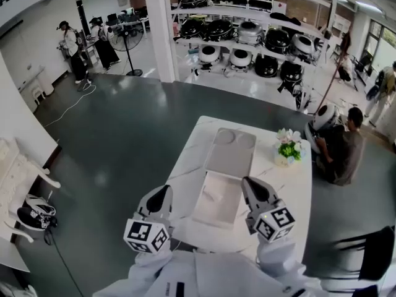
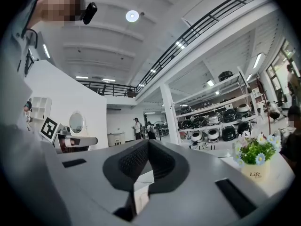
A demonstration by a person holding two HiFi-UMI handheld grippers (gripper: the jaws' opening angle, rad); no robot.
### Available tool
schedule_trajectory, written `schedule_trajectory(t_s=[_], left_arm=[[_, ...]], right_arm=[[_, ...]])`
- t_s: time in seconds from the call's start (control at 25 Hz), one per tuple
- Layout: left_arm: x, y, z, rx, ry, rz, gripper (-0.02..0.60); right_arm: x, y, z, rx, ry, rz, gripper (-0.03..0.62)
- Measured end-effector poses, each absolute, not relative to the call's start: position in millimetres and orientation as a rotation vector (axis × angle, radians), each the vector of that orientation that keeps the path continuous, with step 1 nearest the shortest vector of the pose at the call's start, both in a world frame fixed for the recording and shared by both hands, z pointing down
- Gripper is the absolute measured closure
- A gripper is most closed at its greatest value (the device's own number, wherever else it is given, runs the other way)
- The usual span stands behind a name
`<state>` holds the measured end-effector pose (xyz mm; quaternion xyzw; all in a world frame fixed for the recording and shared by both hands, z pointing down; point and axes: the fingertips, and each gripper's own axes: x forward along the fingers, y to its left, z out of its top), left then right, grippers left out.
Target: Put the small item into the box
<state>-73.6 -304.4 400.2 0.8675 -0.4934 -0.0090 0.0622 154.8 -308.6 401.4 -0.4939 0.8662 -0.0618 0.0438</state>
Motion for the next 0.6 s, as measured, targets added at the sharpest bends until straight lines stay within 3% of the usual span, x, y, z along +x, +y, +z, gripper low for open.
schedule_trajectory(t_s=[0.6], left_arm=[[-69.7,-306.4,403.2,2.611,-1.497,-0.014,0.583]], right_arm=[[174.7,-310.9,404.8,-1.591,2.603,-0.198,0.602]])
